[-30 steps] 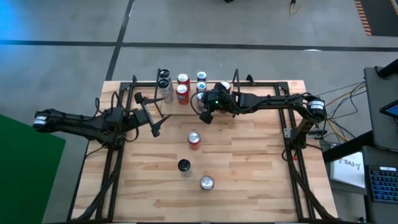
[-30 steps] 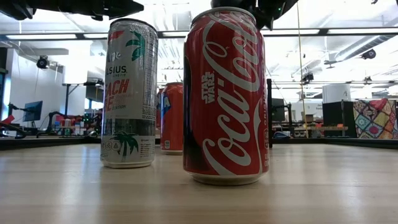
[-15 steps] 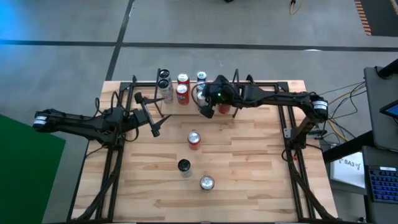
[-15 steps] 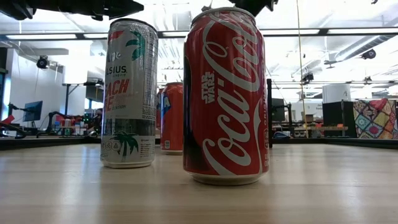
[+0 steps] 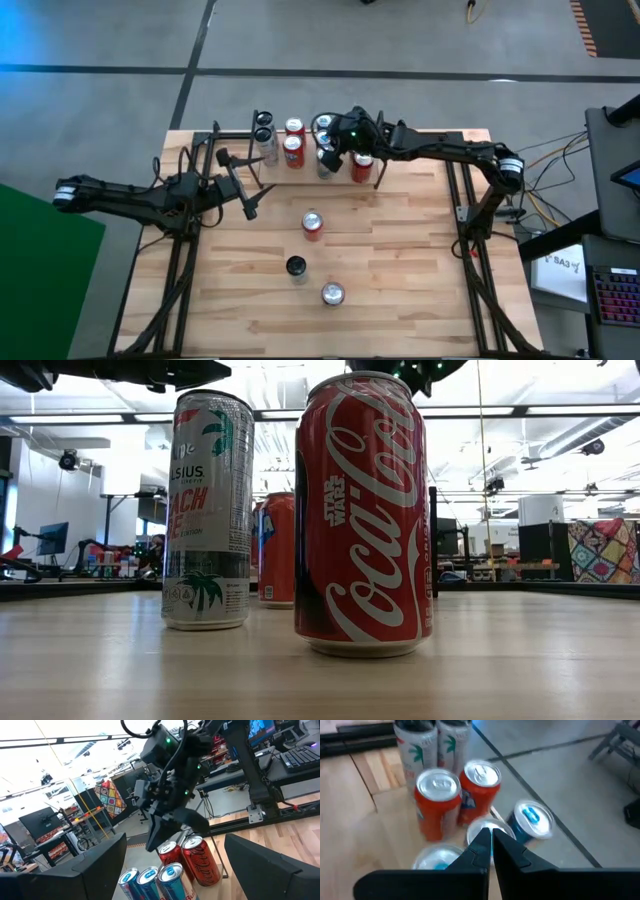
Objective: Place canned beverage on shelf
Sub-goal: Put the blue soda can on the shelf aligned with the other blue soda cans
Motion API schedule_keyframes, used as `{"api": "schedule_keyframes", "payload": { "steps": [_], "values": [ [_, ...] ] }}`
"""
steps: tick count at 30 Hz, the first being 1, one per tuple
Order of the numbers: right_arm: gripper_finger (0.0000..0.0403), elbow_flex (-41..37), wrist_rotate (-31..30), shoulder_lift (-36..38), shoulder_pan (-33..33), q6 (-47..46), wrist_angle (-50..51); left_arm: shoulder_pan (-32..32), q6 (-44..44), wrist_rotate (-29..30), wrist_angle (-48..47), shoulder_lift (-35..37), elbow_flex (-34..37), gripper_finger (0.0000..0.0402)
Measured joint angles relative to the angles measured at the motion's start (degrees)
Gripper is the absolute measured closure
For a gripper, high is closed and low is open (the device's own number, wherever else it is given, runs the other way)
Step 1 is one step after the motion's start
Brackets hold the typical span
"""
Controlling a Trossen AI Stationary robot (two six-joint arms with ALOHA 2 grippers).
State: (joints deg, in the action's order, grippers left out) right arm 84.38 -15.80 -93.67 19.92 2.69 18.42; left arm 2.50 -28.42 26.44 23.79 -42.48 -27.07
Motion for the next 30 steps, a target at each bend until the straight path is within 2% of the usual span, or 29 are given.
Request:
{"api": "schedule_keyframes", "payload": {
  "steps": [7,15,25,30],
  "values": [
    [0.0394,-0.02,3.49,-2.09,1.09,3.05,-4.91,0.0,0.0,0.0,0.03,0.0,0.0,0.008],
    [0.0394,-0.02,10.34,-3.91,3.27,5.67,-6.77,0.0,0.0,0.0,-0.12,0.0,0.0,0.008],
    [0.0394,-0.74,11.28,-4.5,4.25,7.4,-6.8,0.0,-0.19,0.0,-0.26,0.0,0.0,0.008],
    [0.0394,-1.25,9.49,-4.5,5.26,7.19,-6.57,0.0,-0.52,0.0,-0.26,0.0,0.0,0.008]
  ]
}}
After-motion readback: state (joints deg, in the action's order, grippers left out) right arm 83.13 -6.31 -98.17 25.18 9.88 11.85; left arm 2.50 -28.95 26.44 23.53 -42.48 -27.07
